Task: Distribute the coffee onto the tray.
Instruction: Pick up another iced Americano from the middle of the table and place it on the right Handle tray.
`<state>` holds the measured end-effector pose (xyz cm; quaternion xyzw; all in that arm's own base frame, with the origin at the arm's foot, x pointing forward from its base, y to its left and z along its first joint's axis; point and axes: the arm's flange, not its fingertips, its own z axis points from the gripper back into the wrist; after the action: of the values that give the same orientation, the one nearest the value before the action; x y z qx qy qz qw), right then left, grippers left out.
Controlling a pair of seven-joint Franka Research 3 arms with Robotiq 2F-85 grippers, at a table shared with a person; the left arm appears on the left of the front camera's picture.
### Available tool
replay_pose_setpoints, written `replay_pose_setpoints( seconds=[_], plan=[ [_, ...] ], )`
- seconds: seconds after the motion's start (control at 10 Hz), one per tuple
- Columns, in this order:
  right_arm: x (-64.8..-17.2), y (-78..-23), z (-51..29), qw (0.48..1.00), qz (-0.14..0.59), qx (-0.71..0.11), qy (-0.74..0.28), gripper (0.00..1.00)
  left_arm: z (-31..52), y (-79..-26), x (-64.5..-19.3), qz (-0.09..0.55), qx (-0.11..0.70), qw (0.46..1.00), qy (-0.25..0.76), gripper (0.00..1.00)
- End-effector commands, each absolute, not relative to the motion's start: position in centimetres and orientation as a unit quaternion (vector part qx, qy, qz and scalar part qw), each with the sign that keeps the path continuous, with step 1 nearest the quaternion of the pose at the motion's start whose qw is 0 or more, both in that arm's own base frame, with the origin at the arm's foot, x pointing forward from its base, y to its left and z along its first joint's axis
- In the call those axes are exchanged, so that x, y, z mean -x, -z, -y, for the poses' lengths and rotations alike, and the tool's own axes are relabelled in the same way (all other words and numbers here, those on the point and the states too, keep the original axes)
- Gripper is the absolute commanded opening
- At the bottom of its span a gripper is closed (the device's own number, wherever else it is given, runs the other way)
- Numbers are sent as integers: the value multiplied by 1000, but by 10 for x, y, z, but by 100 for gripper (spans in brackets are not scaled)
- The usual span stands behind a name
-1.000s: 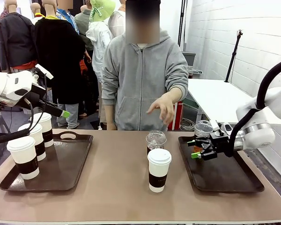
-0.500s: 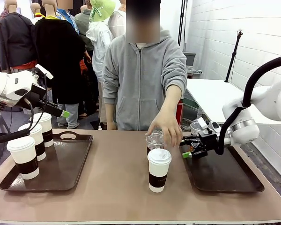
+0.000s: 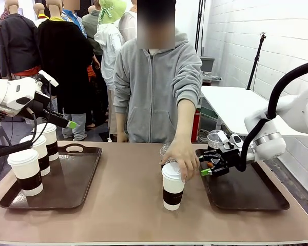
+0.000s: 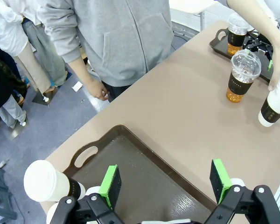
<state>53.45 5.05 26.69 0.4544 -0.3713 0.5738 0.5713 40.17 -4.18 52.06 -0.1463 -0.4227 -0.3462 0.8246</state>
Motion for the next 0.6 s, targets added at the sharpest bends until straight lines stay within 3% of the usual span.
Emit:
replay_pose_setpoints(
  seconds=[0.0, 0.5],
  plan=[
    [-509, -275, -37, 582, 375, -443, -569, 100, 40, -519, -403, 422, 151, 825, 344, 100],
    [-473, -280, -11, 604, 388, -431, -547, 100, 40, -519, -403, 422, 151, 825, 344, 100]
  ],
)
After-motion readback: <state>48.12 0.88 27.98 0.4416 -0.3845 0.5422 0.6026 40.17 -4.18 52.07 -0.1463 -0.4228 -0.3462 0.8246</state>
